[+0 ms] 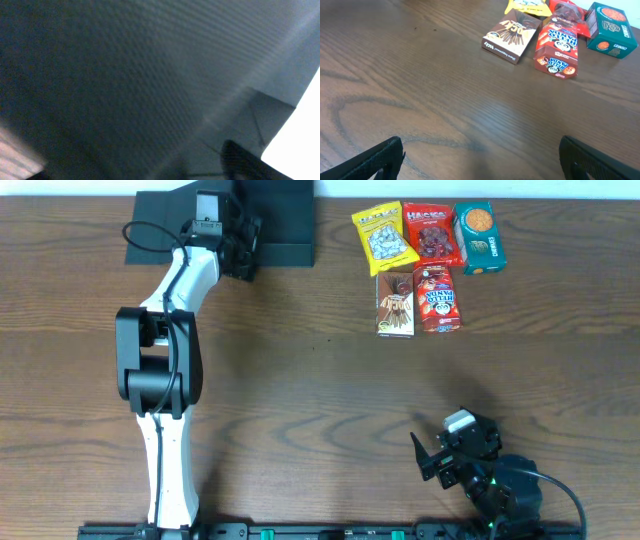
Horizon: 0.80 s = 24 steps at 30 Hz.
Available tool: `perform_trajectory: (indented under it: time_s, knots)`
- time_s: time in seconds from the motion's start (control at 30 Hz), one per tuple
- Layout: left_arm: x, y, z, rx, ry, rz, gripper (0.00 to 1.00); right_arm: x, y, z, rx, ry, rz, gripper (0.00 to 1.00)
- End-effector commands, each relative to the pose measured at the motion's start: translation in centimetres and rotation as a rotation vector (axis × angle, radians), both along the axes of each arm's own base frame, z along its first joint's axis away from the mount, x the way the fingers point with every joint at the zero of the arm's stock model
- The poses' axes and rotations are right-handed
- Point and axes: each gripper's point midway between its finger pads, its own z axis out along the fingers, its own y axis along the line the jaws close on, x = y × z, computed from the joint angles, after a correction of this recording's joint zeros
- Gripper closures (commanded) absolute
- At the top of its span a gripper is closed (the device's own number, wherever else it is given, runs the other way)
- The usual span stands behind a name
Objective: Pack container
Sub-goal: 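Drag the black box with the left gripper toward table center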
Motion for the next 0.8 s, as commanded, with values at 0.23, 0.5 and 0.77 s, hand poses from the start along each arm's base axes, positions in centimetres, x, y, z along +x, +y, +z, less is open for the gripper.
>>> perform_trajectory:
  time_s: [0.23, 0.5, 0.77]
  knots:
    - [-0.4, -0.4, -0.9, -0.047, 0.033, -0.049, 0.82, 0.0, 0.0, -0.3, 0.011, 0.009, -0.005, 0.01]
    - [-3.1, -0.8, 0.7, 0.026, 0.052, -0.202, 0.94, 0.0, 0.0, -0.3, 0.011, 0.009, -0.005, 0.01]
    - [-6.5, 0.9, 8.3, 0.399, -0.059, -0.415, 0.94, 0.0, 0.0, -0.3, 0.011, 0.009, -0.005, 0.01]
